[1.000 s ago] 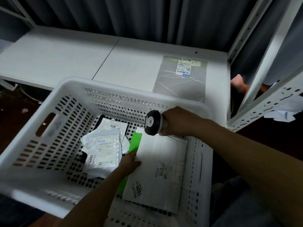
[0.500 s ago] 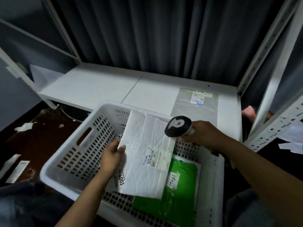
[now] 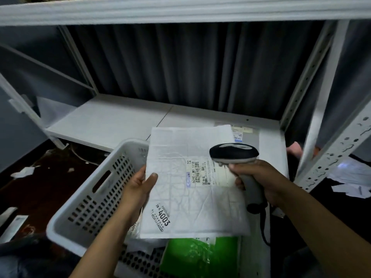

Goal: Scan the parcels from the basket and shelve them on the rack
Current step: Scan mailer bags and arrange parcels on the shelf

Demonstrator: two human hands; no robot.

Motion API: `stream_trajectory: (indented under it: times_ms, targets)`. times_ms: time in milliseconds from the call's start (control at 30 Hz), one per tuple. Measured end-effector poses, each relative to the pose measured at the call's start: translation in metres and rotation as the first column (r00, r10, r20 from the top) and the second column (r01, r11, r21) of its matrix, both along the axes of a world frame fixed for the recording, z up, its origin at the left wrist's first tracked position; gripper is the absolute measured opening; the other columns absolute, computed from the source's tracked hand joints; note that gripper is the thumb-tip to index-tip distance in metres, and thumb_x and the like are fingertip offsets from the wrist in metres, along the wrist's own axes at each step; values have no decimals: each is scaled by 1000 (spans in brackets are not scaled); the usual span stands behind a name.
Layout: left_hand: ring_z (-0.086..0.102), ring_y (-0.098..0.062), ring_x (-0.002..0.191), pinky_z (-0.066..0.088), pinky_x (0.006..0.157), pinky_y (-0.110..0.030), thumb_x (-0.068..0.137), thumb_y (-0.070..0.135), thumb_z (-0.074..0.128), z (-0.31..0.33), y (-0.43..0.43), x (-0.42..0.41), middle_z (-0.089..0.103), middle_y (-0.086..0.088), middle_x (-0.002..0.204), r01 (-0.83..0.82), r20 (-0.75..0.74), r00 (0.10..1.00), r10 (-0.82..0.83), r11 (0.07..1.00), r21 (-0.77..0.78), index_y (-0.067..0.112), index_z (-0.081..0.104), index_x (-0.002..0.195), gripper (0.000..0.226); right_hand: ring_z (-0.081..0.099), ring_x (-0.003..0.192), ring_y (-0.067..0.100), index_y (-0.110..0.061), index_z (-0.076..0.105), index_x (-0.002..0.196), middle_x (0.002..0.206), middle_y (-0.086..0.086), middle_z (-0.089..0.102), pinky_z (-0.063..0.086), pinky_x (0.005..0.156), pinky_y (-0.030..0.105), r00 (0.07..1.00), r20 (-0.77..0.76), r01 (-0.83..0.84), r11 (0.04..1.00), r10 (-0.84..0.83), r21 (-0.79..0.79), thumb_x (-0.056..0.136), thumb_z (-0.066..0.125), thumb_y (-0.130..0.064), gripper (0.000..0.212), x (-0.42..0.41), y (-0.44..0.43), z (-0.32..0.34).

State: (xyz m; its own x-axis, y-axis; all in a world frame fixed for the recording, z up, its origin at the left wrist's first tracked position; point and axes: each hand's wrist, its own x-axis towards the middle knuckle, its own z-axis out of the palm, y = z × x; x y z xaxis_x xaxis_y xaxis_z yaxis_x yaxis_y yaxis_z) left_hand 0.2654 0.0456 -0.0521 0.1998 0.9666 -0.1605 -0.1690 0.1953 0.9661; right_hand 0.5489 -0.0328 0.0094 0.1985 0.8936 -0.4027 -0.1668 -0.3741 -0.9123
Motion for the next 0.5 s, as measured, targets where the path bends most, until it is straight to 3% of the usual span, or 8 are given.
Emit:
stream_trajectory:
  times_ms: [67,133,233,333,433,500]
  targets:
    - [66,-23,107,52,90,-38,91,1,58,-1,2,-4,69,-3,118,47,-138,990,-39,997,58,19,57,129,42,57,50,16,-4,68,90,62,10,59,47,50,25,997,-20,75,997,-74,33,81,74,-11,13,2,7,1]
    - [69,-22,95,56,74,-30,88,3,63,-2,2,-4,73,0,107,41,-205,978,-29,998,53,23,60,124,41,57,53,15,-5,68,91,66,8,61,48,51,25,983,-83,172,982,-166,72,82,73,-13,13,2,14,3]
    - [69,-23,76,56,62,-24,88,-3,60,-1,3,5,74,-2,84,-110,-8,994,109,993,-54,16,61,110,29,56,53,14,-8,67,92,70,3,62,48,49,23,930,-188,340,934,-316,109,84,71,-13,10,0,26,3]
    - [72,-20,82,58,68,-28,87,-5,58,0,1,30,74,-8,95,-106,180,975,128,986,-129,19,56,116,38,55,52,13,-10,66,88,60,-1,62,48,49,23,900,-231,403,909,-371,110,86,70,-14,6,-9,34,-3]
    - [69,-23,95,58,77,-41,86,-6,62,-2,-5,63,71,-9,108,-60,130,989,72,994,-91,16,54,122,43,57,50,12,-8,67,91,61,2,63,50,51,24,928,-154,359,926,-340,117,86,71,-13,8,-21,37,-14]
    - [68,-26,100,56,82,-48,85,-5,65,-8,-6,73,70,-9,113,-119,64,990,123,990,-72,13,53,122,44,59,53,12,-6,68,98,69,5,65,51,54,25,949,-86,310,944,-302,109,85,72,-13,15,-28,37,-20]
